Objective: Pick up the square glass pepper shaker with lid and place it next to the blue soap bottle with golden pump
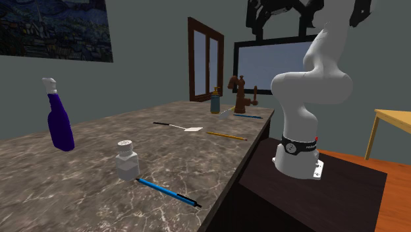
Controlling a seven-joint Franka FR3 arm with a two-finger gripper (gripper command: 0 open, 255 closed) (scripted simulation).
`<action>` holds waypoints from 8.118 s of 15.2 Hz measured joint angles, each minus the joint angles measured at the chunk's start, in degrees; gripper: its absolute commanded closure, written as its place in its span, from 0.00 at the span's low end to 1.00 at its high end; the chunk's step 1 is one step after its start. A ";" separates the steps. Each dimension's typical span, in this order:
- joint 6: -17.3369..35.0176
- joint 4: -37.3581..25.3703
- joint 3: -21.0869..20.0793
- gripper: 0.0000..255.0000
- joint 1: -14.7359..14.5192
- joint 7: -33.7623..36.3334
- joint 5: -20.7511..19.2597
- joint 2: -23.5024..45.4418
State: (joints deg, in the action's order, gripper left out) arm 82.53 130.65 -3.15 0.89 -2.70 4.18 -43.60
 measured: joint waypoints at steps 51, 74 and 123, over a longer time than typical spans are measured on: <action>36.05 -23.08 12.97 1.00 6.62 -26.86 -4.02 59.38; 25.77 -29.56 13.16 1.00 6.45 -26.78 -4.67 55.51; 6.40 -26.81 20.48 1.00 13.75 -41.07 -11.20 31.97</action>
State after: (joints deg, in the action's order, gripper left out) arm 88.93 103.84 17.33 14.64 -43.77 -7.02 -11.63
